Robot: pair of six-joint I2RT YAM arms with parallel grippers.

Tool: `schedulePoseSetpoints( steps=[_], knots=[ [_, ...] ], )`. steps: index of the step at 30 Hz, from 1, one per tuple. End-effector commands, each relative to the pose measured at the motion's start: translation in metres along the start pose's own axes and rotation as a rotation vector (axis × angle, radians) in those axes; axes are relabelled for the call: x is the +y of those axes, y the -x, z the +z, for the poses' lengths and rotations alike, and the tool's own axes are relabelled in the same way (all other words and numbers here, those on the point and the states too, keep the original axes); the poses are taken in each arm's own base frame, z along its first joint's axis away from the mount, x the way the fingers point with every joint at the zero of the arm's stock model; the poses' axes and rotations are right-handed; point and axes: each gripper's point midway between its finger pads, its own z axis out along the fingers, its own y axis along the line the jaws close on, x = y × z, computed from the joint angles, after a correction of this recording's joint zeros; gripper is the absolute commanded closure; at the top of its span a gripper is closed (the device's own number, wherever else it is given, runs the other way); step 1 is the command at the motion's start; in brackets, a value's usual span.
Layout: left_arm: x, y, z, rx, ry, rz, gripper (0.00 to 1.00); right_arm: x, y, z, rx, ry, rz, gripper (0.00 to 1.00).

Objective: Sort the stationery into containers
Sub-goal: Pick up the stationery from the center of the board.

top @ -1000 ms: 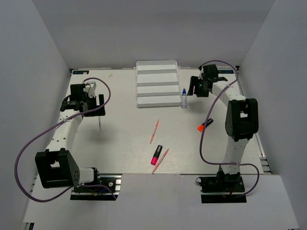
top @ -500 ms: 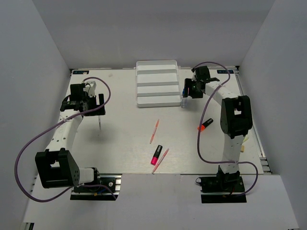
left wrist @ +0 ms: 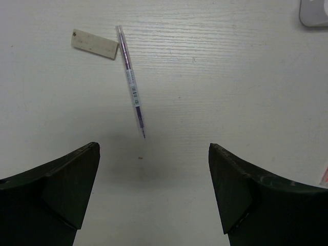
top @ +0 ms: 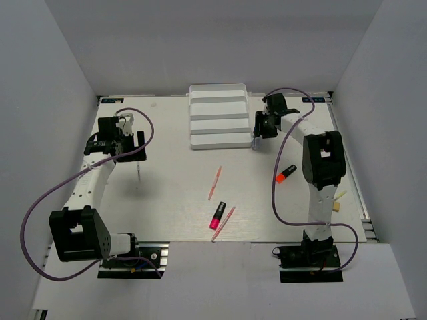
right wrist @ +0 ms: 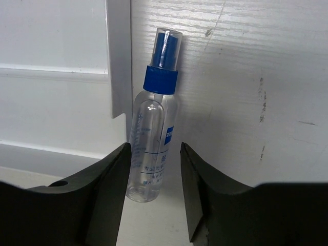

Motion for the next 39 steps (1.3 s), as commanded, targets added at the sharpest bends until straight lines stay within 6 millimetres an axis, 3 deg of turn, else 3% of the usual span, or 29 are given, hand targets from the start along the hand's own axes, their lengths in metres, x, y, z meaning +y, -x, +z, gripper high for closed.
schedulePoseSetpoints(
  steps=[1, 7, 15, 20, 26, 33, 39],
  knots=[
    [0.003, 0.002, 0.0, -0.013, 0.015, -0.007, 0.04, 0.002, 0.02, -0.001, -0.06, -0.022, 0.005, 0.52],
    [0.004, 0.001, 0.003, -0.007, 0.018, -0.003, 0.04, -0.013, 0.014, 0.001, -0.046, -0.077, -0.009, 0.57],
    [0.006, 0.001, 0.004, -0.003, 0.024, 0.003, 0.04, -0.021, -0.009, 0.008, 0.012, -0.106, -0.022, 0.56],
    [0.006, 0.001, 0.004, -0.005, 0.028, 0.009, 0.04, -0.032, -0.025, 0.003, 0.047, -0.143, -0.015, 0.42],
    [0.004, 0.001, 0.002, -0.016, 0.011, 0.016, 0.04, -0.022, -0.033, -0.006, 0.051, -0.086, -0.019, 0.38],
    [0.002, 0.002, -0.002, -0.042, 0.003, 0.028, 0.03, -0.027, -0.03, -0.02, 0.007, -0.071, -0.046, 0.34],
    [0.001, 0.005, -0.005, -0.051, -0.001, 0.04, 0.03, -0.036, -0.041, -0.024, -0.036, -0.059, -0.076, 0.34]
  ],
)
